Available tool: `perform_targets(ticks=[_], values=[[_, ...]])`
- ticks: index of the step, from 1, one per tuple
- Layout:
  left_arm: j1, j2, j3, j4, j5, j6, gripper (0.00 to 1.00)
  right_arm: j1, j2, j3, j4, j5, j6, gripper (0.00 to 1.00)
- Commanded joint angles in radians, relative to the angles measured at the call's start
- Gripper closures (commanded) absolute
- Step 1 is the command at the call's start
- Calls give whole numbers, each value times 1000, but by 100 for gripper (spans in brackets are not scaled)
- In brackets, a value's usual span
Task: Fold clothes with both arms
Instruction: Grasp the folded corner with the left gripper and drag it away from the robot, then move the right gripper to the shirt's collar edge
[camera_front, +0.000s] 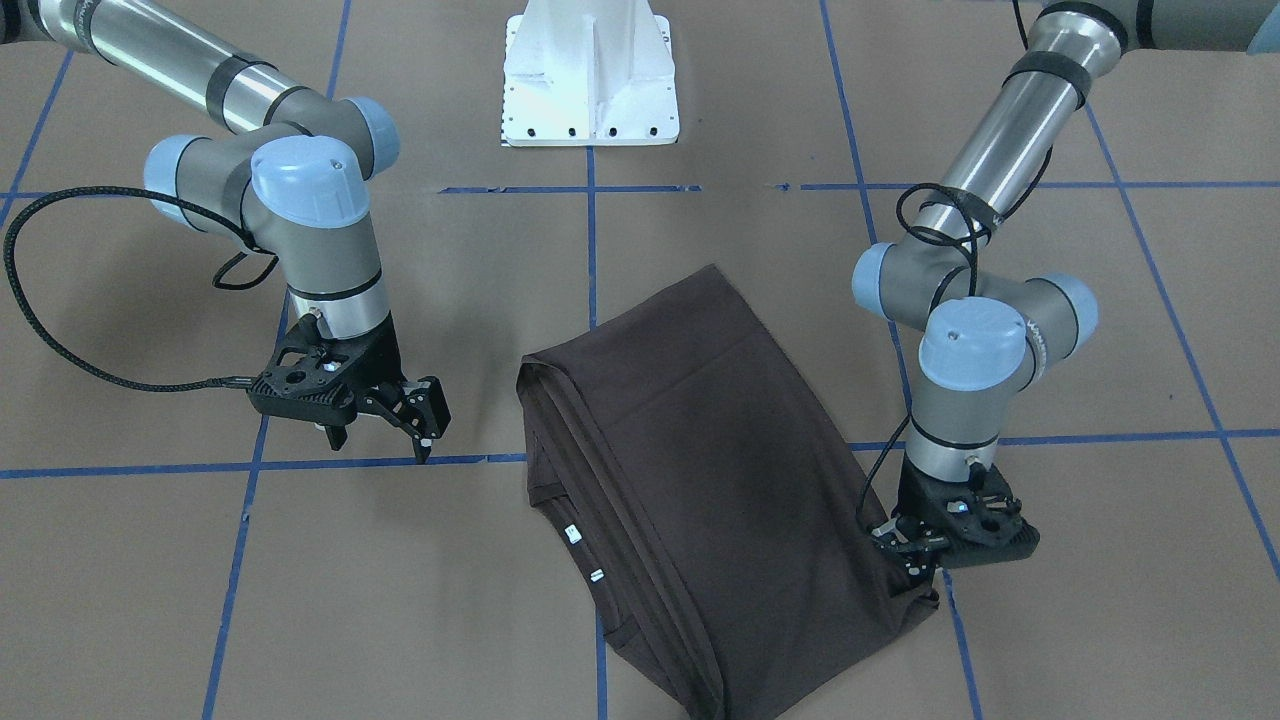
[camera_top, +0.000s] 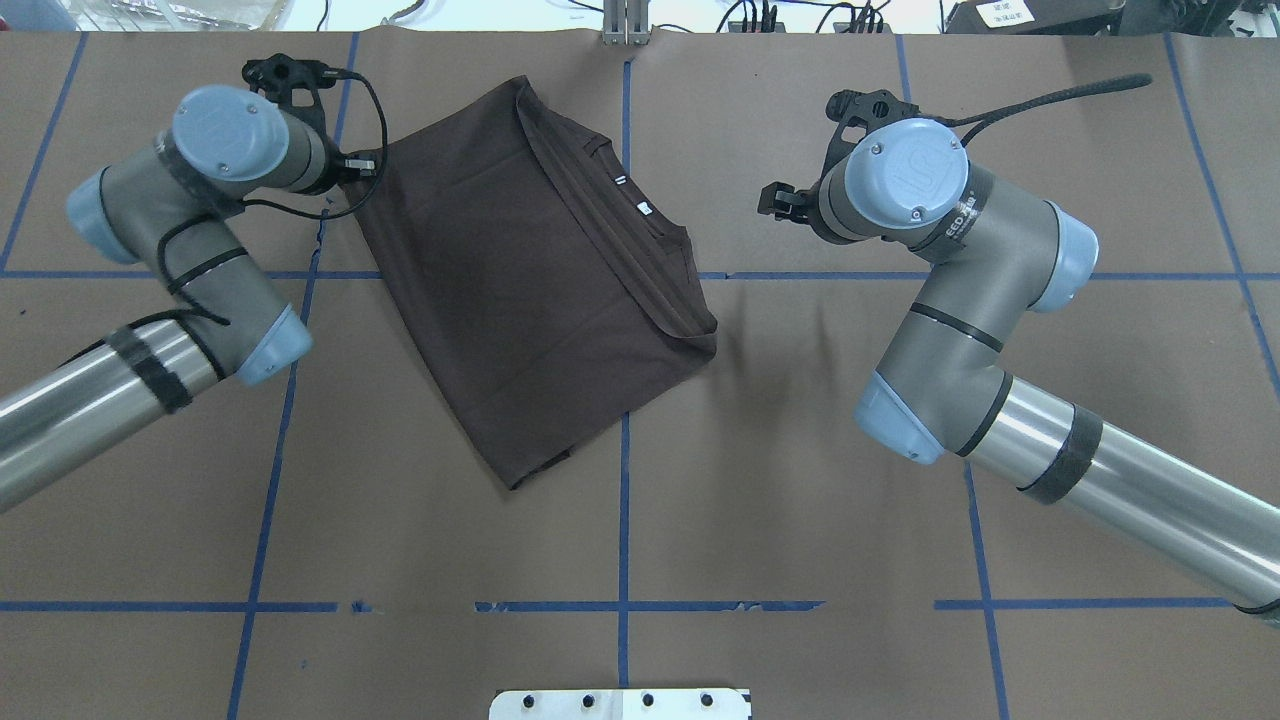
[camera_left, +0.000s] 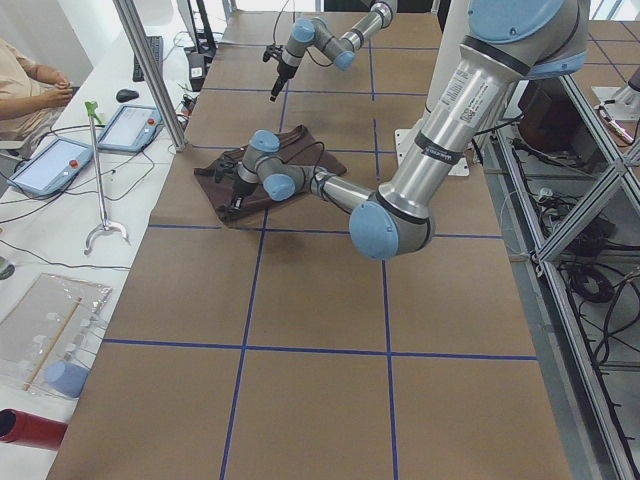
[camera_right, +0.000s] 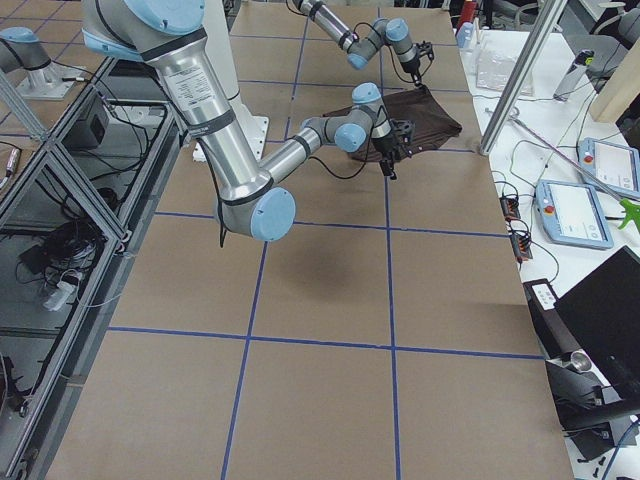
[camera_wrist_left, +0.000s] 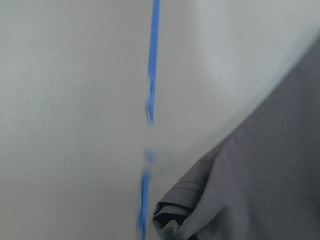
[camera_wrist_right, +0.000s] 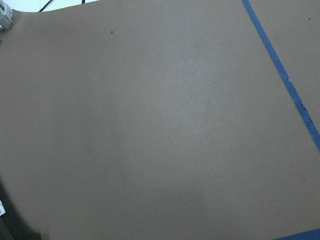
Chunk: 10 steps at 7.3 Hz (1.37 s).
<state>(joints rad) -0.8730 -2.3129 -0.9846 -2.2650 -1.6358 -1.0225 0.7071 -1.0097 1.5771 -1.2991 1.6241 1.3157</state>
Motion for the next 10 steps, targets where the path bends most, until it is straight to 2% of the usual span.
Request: perform_targets(ticks=[1, 2, 4, 5, 6, 8, 10], values=[[-20, -27, 67, -44, 1, 53, 1, -21, 14, 3, 0, -1, 25, 0], [-32, 28, -19, -73, -9, 147, 0, -40, 41, -9, -2, -4, 75, 1], [-38, 117, -150, -88, -112, 156, 0, -69, 177, -134, -3, -54, 201, 23], [-38, 139, -189, -88, -119, 154, 0, -84, 213, -188, -3, -75, 203, 36], [-38, 141, -190, -88, -119, 150, 0, -107, 215, -201, -3, -88, 201, 42], [-38, 144, -190, -91, -119, 147, 0, -144, 270, -280, -3, -142, 203, 45], [-37, 150, -190, -93, -119, 147, 0, -170, 270, -282, -3, -164, 203, 45]])
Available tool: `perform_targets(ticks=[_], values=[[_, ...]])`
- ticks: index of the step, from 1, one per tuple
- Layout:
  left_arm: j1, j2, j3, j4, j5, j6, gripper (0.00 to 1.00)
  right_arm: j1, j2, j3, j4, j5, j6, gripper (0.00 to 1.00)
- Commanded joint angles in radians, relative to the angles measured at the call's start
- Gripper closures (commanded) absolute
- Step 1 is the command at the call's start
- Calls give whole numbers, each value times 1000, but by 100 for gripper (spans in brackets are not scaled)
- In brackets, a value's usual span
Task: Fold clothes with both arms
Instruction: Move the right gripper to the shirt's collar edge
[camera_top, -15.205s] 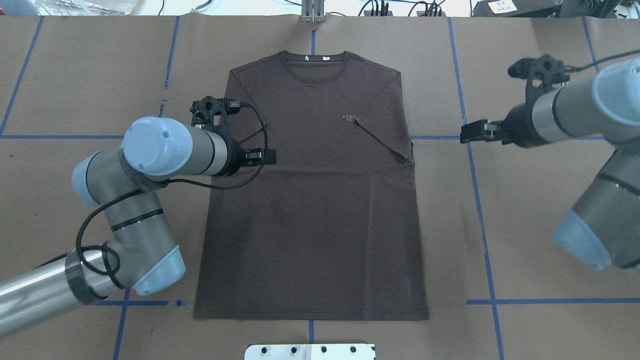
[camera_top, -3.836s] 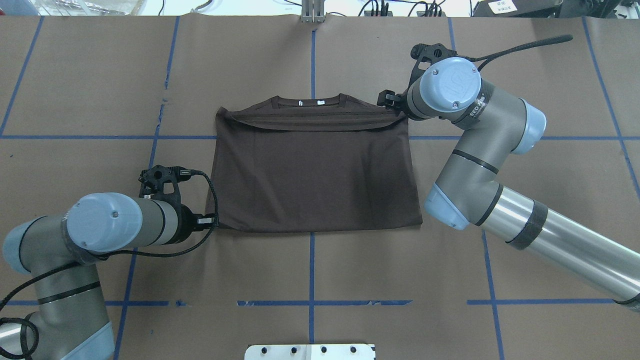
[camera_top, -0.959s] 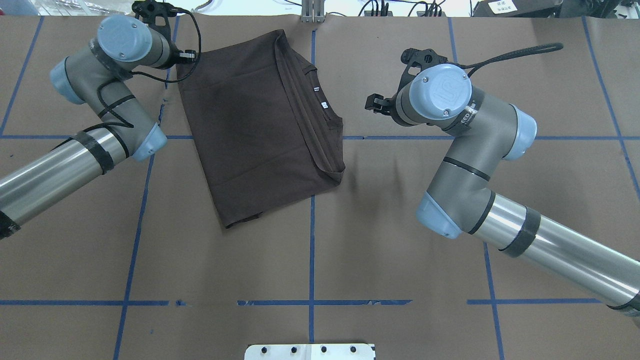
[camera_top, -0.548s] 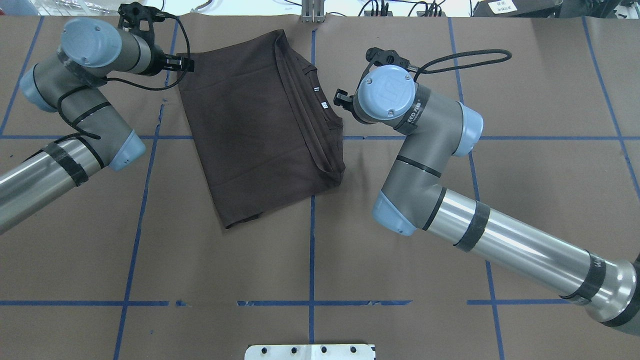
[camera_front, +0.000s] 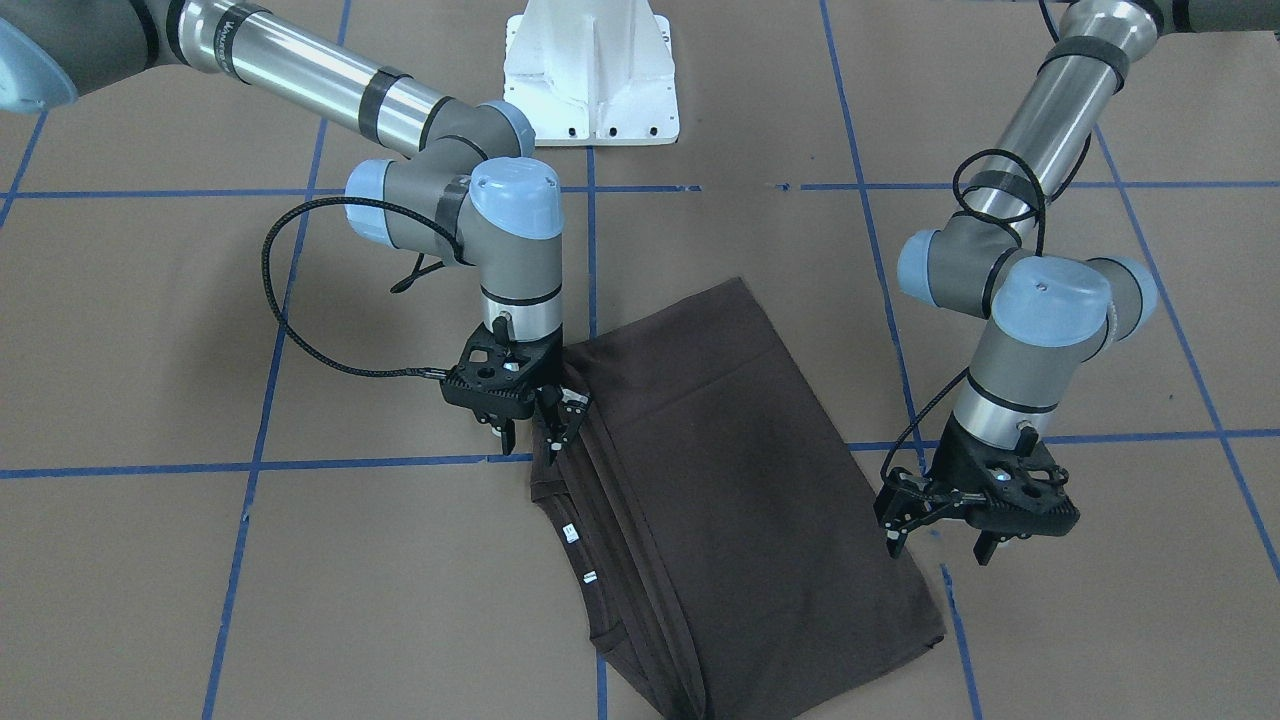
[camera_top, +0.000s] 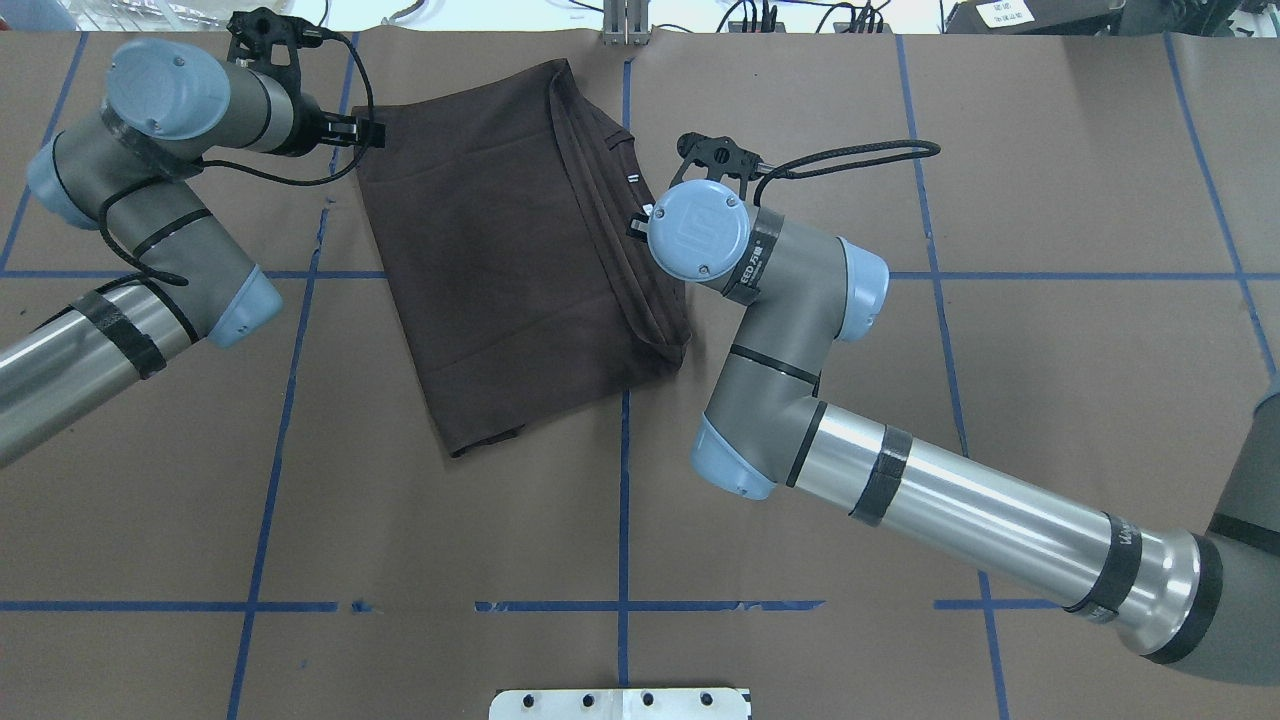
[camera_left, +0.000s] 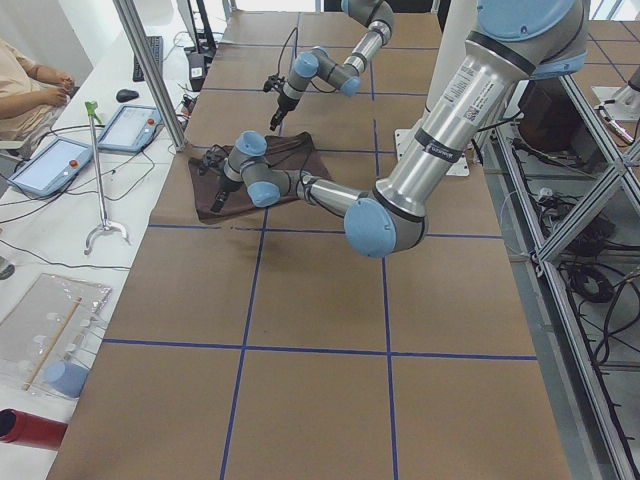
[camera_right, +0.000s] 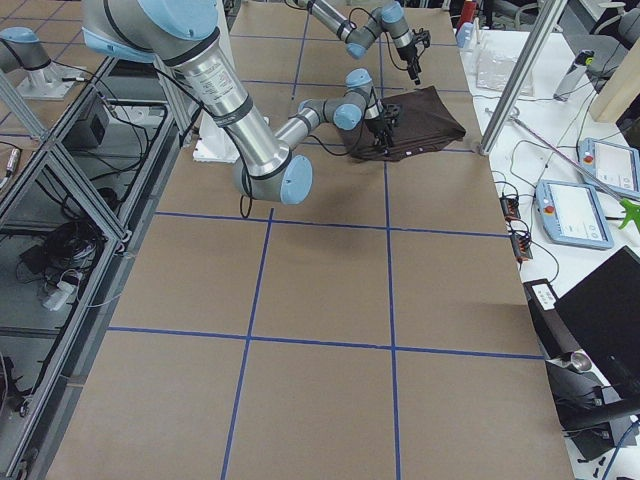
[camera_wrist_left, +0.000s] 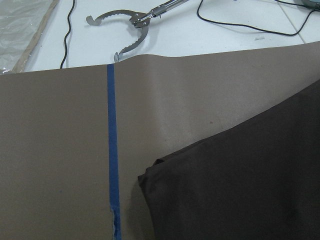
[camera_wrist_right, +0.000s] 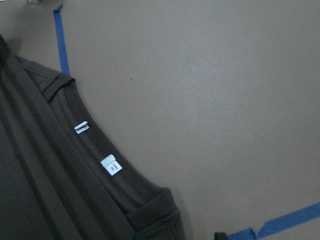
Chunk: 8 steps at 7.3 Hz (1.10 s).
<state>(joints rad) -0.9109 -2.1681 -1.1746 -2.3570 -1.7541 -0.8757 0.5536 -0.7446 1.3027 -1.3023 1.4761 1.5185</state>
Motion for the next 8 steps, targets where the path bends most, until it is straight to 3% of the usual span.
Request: perform_targets(ticks=[1, 4, 7, 8], values=[[0, 5, 0, -1, -1, 0, 0, -26, 5, -16, 0, -17, 5, 45], [1, 5, 0, -1, 1, -2, 0, -43, 7, -37, 2, -45, 9, 45], [3, 13, 0, -1, 1, 1, 0, -49, 8, -92, 84, -59, 9, 47], [3, 11, 0, -1, 1, 0, 0, -49, 8, -94, 84, -59, 11, 64]])
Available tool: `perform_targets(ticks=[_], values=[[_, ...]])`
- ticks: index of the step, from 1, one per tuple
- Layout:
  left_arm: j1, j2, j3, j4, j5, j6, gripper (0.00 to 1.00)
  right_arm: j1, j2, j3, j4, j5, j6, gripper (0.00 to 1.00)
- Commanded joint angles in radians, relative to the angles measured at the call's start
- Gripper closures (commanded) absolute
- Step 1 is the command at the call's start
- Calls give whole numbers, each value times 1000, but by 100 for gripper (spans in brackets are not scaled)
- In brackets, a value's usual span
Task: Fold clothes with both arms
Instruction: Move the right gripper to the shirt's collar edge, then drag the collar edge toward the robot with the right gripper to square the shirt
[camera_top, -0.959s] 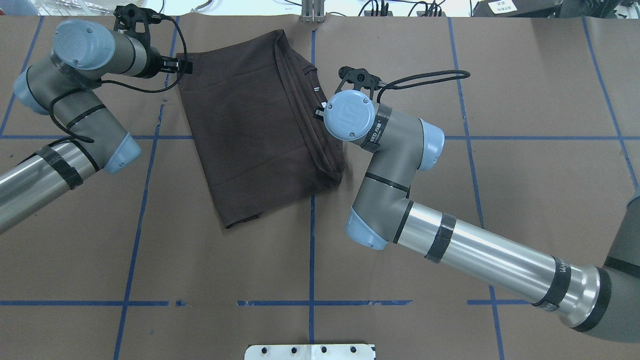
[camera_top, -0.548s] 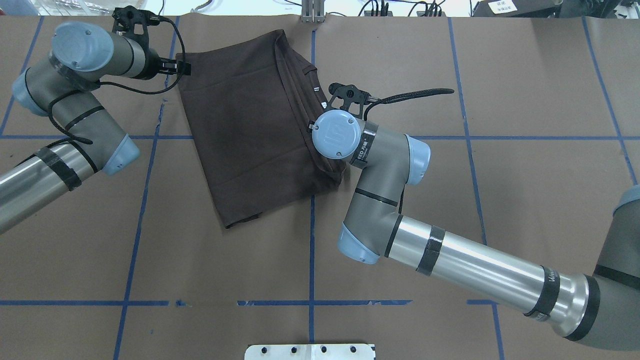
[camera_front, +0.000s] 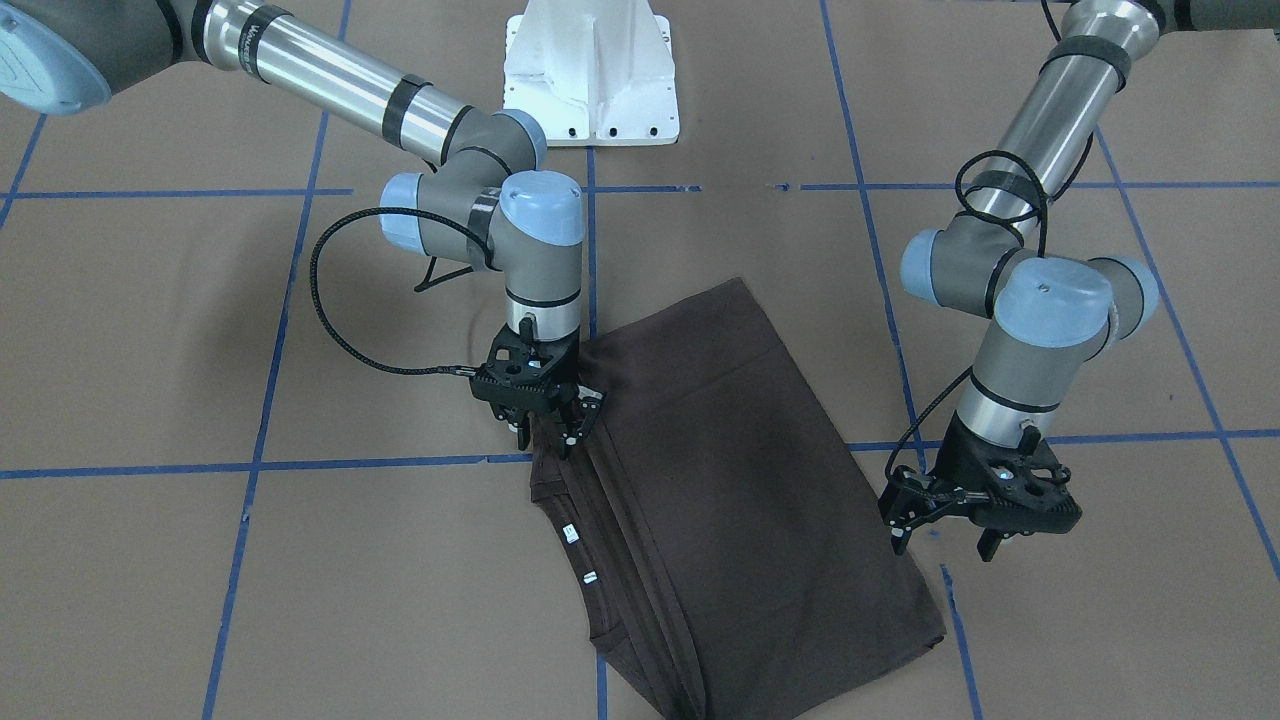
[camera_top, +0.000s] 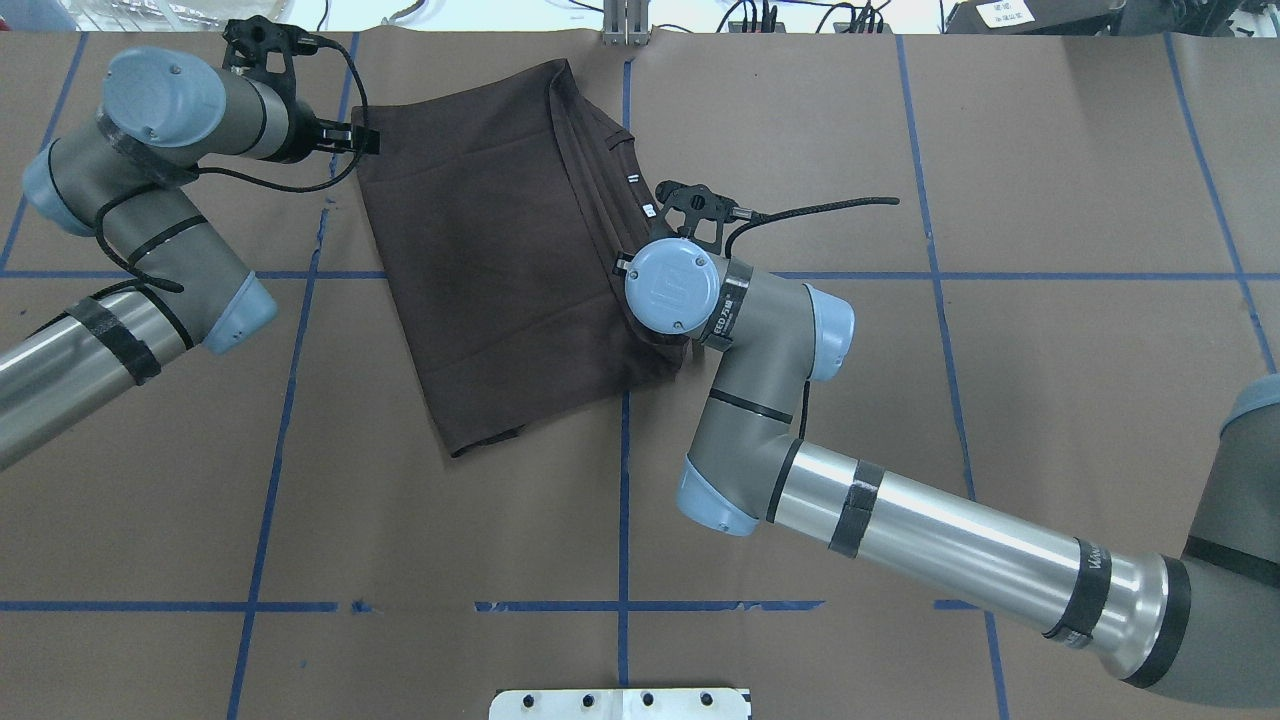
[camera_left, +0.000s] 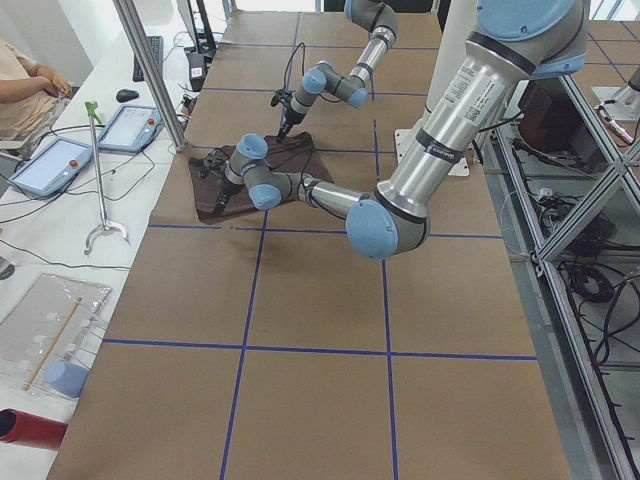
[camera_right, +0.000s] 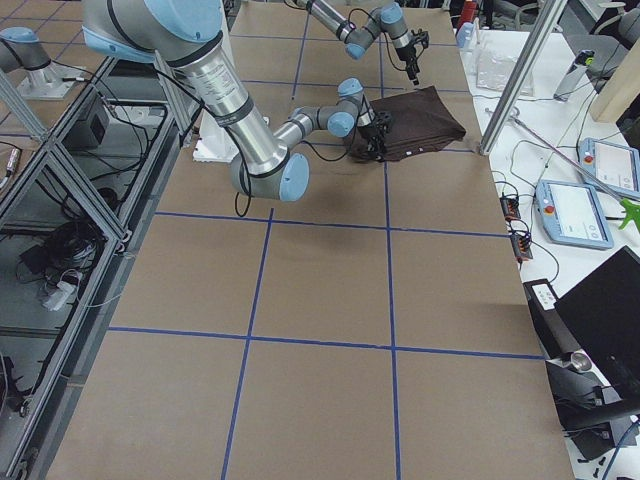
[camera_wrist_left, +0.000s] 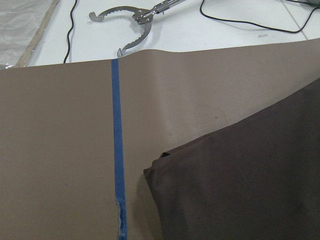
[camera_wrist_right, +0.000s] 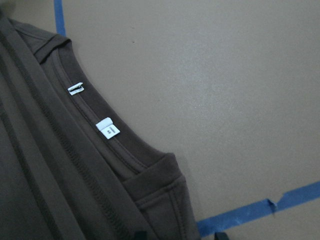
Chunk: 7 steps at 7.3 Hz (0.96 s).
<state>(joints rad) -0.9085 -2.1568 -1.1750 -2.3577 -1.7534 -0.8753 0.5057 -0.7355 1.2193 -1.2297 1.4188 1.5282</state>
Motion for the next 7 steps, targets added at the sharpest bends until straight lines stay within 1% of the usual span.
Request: perform_targets(ticks=[1, 4, 7], values=[[0, 2, 2, 0, 0, -2, 0, -1, 7, -9, 10, -1, 6, 100], [5, 2, 2, 0, 0, -5, 0, -3, 18, 0, -42, 0, -11, 100], [5, 2, 2, 0, 0, -5, 0, -3, 15, 14, -68, 2, -48, 100]])
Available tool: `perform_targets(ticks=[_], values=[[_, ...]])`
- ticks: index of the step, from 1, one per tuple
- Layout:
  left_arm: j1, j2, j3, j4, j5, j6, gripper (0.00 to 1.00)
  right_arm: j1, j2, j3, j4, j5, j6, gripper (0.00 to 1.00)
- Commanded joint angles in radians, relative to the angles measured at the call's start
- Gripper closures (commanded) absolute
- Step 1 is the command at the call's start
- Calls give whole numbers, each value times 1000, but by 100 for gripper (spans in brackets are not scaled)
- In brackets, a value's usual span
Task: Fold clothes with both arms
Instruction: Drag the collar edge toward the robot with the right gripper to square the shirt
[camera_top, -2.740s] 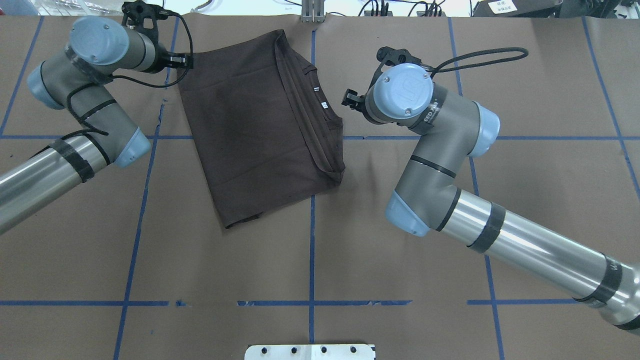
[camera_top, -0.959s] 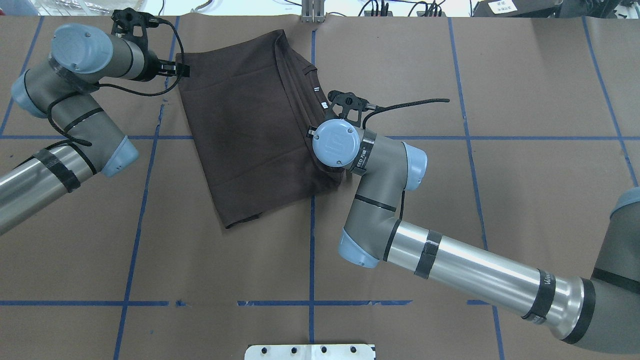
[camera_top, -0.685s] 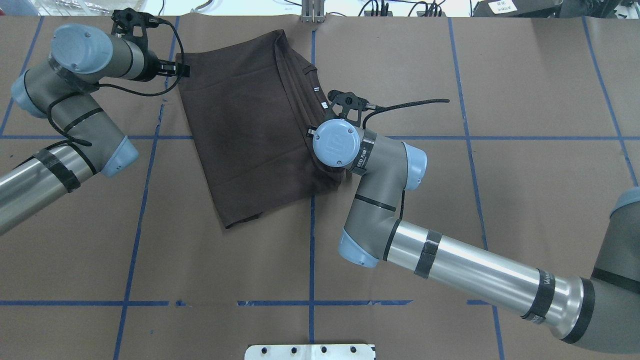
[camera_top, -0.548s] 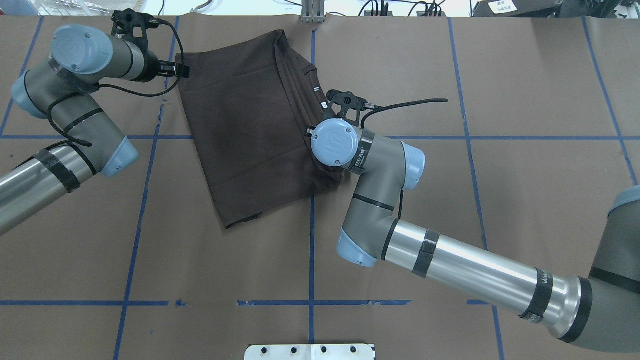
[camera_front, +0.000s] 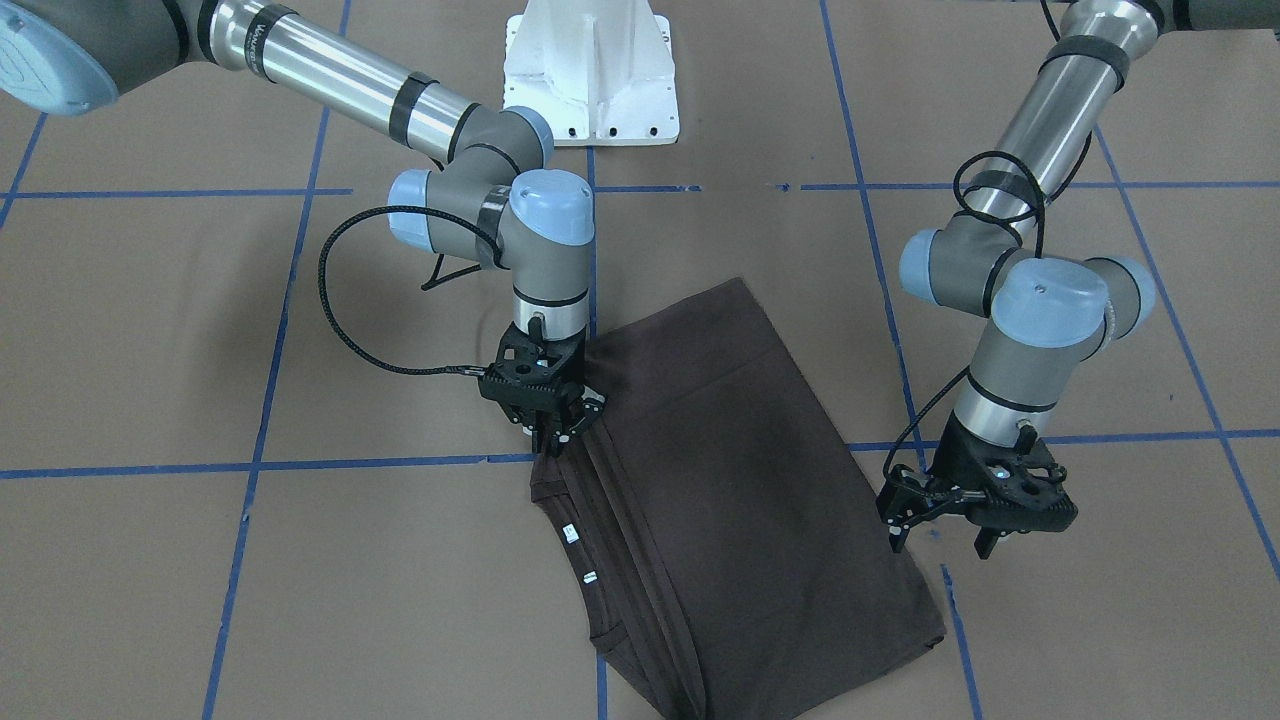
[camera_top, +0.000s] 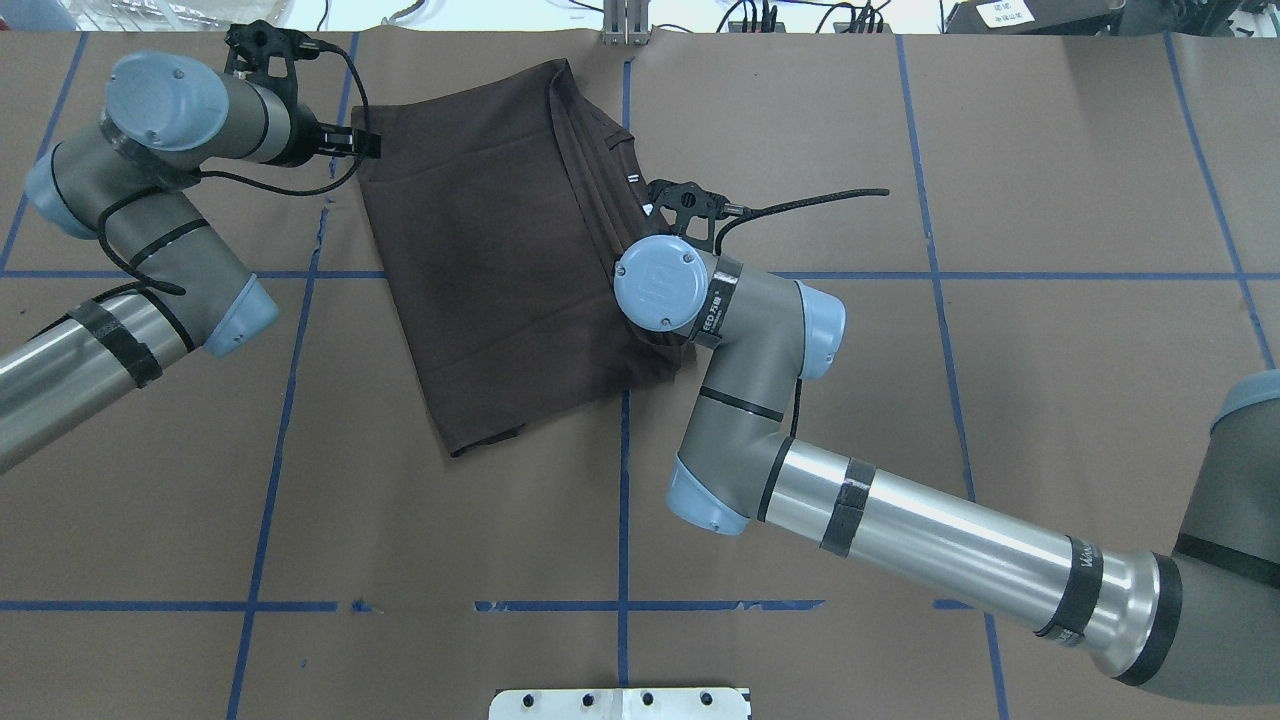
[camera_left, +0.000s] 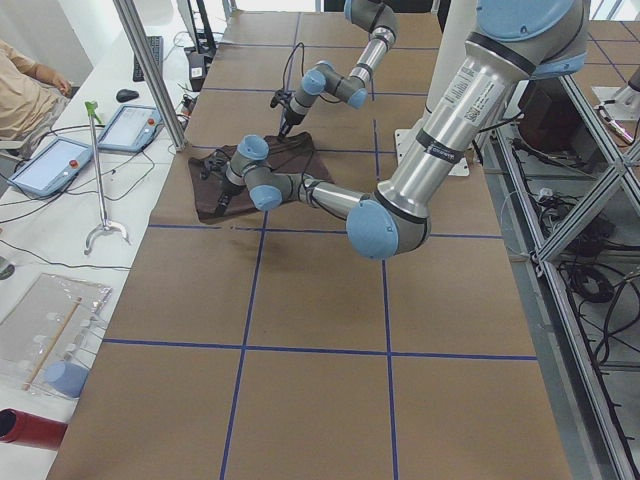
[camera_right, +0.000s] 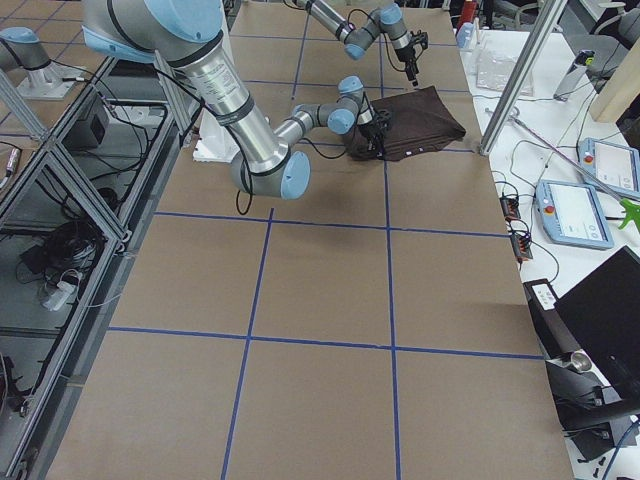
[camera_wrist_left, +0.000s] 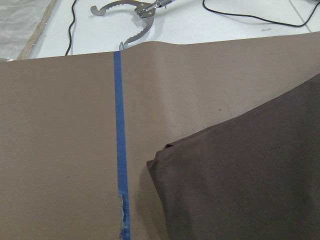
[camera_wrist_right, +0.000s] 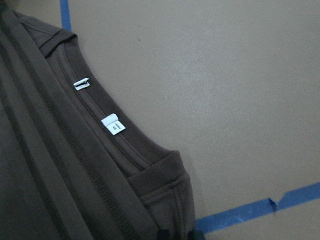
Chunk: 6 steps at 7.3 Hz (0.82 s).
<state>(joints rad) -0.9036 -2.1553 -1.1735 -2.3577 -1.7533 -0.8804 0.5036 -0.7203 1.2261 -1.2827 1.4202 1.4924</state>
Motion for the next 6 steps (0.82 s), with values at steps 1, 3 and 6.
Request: perform_targets(ticks=[1, 3, 6], values=[[2, 0, 0, 0, 2, -2, 0, 0, -1, 39, -59, 5, -14, 100], [2, -2, -2, 0, 2, -5, 0, 0, -25, 136, -136, 8, -20, 100], [5, -2, -23, 0, 0, -5, 0, -97, -271, 497, -179, -27, -18, 100]])
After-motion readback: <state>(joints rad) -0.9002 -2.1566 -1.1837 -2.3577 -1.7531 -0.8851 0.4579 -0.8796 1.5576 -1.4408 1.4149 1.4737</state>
